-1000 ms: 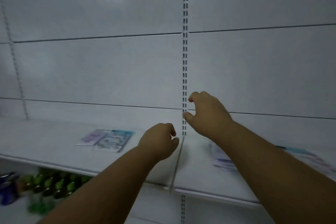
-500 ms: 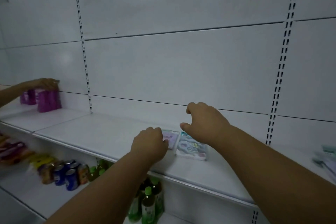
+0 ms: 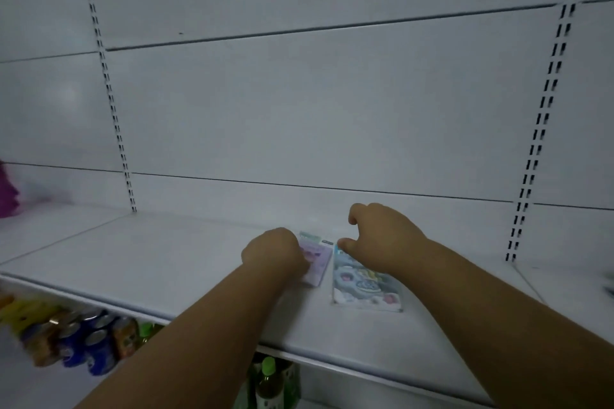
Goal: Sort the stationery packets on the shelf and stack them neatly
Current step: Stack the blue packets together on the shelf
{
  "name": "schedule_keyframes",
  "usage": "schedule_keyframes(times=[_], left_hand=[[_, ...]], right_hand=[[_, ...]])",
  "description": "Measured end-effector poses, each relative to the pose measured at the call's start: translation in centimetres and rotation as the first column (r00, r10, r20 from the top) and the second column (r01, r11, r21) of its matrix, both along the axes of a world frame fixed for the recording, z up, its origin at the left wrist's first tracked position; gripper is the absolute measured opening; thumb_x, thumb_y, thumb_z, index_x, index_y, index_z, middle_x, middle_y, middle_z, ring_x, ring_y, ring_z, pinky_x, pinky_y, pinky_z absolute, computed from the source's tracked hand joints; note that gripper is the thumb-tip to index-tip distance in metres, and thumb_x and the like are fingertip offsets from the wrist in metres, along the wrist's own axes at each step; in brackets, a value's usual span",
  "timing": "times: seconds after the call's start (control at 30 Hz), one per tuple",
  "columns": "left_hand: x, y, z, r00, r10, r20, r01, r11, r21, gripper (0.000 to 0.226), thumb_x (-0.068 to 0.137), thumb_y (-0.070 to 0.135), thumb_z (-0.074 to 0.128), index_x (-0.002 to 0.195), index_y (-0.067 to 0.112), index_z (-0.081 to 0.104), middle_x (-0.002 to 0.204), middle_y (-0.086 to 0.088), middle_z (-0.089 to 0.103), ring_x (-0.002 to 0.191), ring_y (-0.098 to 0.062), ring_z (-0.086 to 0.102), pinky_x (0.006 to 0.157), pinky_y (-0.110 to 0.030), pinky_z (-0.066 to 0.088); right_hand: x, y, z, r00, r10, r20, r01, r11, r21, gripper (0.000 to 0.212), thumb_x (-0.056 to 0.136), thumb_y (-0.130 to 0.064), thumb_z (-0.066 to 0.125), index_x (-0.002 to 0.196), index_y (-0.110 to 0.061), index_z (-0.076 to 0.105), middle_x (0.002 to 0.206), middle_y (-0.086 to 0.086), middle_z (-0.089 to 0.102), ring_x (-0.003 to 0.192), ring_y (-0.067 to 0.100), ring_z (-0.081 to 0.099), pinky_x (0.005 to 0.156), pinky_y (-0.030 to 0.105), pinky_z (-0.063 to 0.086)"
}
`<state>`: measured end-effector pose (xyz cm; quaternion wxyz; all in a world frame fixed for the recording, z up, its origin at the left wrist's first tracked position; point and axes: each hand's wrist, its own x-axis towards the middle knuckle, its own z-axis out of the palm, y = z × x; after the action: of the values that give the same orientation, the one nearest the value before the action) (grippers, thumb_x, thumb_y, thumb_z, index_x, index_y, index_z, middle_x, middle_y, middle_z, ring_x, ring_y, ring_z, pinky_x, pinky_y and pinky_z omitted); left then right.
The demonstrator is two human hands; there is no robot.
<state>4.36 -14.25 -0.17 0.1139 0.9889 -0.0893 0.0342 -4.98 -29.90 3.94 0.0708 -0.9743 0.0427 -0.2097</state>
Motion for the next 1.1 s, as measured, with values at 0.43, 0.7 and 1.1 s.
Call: schedule_keyframes(times=[0.43,0.7,1.1], left_hand=[[-3.9,4.0,2.1,0.959,-0.196,0.202,0.246,0.235,-0.94,0.007,0.085,0.029,0.069,0.087,0.025,0.063,0.082,0.004,0.071,0.073,-0.015,0.067,0.06,-0.029,0.052],[-5.3,6.7,2.3,0.933,-0.226,0.282,0.324,0.179,-0.929,0.008,0.088,0.029,0.068,0.089,0.029,0.06,0.086,0.012,0.07,0.075,-0.007,0.067,0.059,-0.022,0.05],[-6.0,4.4,0.7,0.942,-0.298,0.152,0.205,0.157,-0.966,0.007,0.092,0.026,0.062,0.09,0.03,0.058,0.091,0.007,0.068,0.08,-0.013,0.065,0.069,-0.033,0.056]], right_hand=[[-1.0,1.8,-4.2,0.838,-0.418,-0.35,0.443,0.897,-0.011,0.075,0.06,-0.075,0.049,0.117,-0.028,0.061,0.111,0.0,0.067,0.089,0.02,0.059,0.077,0.028,0.047],[-0.8,3.5,-3.3,0.835,-0.479,-0.27,0.54,0.809,0.232,0.064,0.058,-0.051,0.075,0.11,-0.018,0.057,0.109,0.008,0.061,0.103,0.023,0.058,0.075,0.025,0.045],[-6.2,2.4,-1.6,0.798,-0.493,0.346,0.115,0.689,0.716,0.007,0.088,-0.016,0.064,0.093,-0.016,0.059,0.089,0.004,0.068,0.079,0.019,0.067,0.069,0.037,0.058]])
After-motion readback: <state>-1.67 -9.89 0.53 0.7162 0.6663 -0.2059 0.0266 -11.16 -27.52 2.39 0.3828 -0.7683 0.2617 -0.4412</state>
